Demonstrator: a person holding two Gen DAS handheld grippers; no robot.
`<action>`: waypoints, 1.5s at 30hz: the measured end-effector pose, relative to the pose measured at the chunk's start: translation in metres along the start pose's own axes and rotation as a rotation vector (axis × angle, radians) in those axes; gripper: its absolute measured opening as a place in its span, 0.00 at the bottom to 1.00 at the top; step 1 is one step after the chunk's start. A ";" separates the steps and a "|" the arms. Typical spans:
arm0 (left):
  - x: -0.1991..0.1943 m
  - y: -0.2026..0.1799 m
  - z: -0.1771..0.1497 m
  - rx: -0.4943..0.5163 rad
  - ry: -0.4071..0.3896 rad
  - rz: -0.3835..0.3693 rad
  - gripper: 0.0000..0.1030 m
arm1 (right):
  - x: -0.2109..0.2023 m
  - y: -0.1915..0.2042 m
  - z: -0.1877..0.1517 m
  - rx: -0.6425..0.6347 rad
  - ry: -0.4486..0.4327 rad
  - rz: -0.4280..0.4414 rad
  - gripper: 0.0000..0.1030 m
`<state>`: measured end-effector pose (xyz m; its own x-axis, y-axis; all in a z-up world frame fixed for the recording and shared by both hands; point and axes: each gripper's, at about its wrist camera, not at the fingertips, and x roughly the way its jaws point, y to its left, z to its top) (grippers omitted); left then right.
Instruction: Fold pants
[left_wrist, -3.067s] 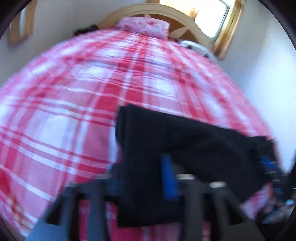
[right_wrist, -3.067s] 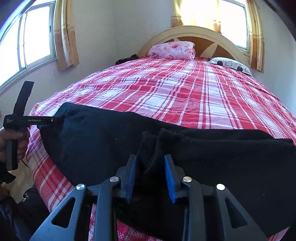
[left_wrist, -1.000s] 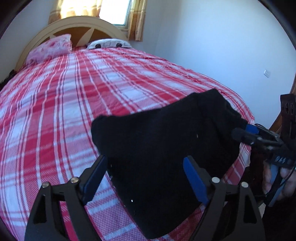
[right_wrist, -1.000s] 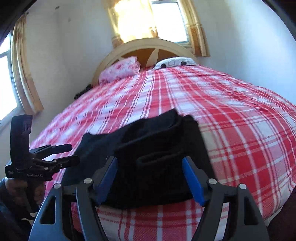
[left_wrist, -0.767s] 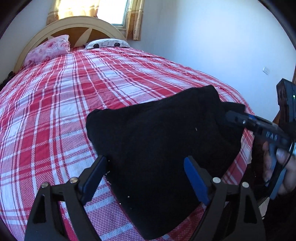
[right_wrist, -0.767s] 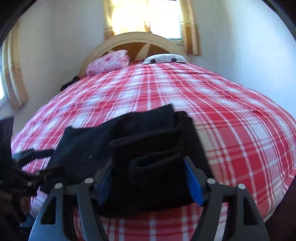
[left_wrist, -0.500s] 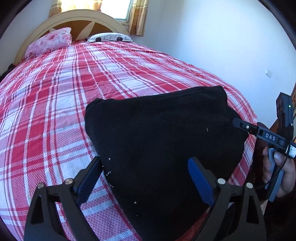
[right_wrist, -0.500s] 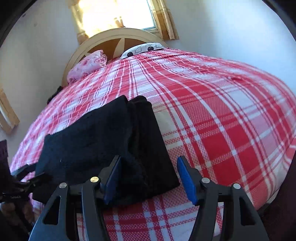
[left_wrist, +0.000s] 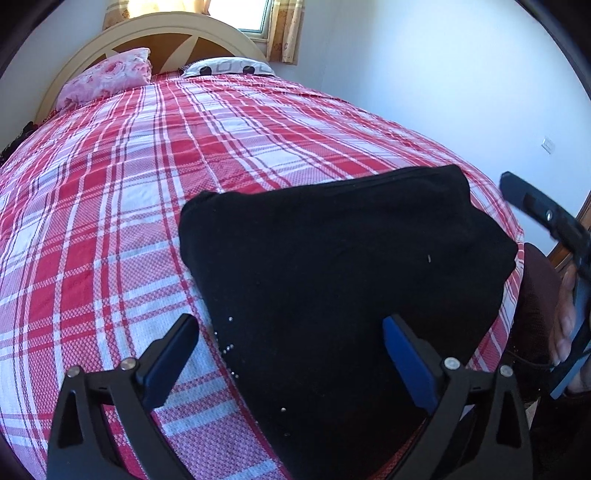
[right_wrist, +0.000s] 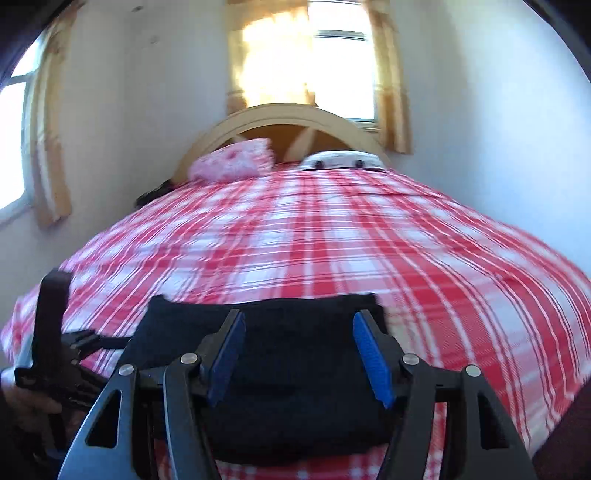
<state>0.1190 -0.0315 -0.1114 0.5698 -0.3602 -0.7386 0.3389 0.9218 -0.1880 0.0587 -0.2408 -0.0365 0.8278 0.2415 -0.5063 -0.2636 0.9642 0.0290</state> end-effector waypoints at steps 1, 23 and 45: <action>0.000 0.001 0.000 -0.001 0.000 0.001 0.99 | 0.007 0.012 -0.001 -0.035 0.014 0.027 0.61; 0.004 0.001 0.003 -0.005 0.012 -0.006 1.00 | 0.047 -0.018 -0.037 -0.114 0.177 -0.017 0.61; -0.034 -0.003 -0.026 0.106 -0.069 0.104 1.00 | 0.105 0.046 0.059 -0.060 0.287 0.432 0.59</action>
<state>0.0791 -0.0179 -0.1031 0.6546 -0.2759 -0.7038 0.3502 0.9358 -0.0410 0.1625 -0.1651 -0.0379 0.4702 0.5685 -0.6751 -0.5865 0.7729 0.2423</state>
